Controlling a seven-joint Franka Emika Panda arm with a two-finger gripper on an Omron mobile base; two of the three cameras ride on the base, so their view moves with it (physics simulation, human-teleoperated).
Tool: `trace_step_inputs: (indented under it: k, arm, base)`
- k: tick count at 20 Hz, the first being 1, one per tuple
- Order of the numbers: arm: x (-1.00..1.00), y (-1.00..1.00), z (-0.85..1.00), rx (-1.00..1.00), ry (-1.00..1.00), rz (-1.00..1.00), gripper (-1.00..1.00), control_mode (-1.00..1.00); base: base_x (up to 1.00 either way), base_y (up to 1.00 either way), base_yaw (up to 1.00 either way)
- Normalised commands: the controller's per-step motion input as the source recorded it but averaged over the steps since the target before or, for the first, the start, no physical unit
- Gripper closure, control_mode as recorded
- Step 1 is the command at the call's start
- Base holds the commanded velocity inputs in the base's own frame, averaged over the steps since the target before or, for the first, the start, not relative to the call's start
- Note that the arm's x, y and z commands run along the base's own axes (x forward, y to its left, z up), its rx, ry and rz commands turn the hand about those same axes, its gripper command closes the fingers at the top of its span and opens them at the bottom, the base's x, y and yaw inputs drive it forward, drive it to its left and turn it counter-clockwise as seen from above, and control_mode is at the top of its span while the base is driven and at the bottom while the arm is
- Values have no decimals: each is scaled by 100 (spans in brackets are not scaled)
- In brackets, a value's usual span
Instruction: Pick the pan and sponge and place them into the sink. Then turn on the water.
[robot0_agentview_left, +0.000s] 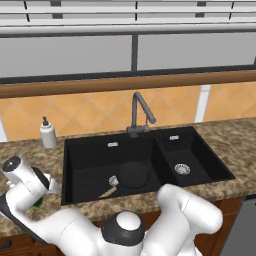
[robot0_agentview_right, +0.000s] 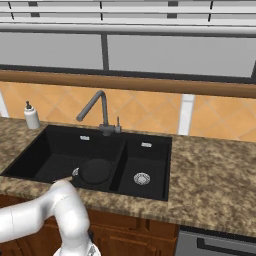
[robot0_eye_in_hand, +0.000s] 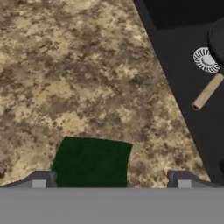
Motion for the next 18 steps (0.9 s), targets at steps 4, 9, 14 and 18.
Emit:
trace_step_inputs:
  k: [4,9,14,18]
  arm:
    - [29,34,-2,2,0,0,-100,-100]
    - [7,40,-7,0,0,-2,-100,-100]
    - [-8,0,-49,0,5,-10,-100,-100]
    - [-31,0,-84,0,10,-12,-100,-100]
  base:
    - [0,0,0]
    - [0,0,0]
    - [0,0,0]
    - [0,0,0]
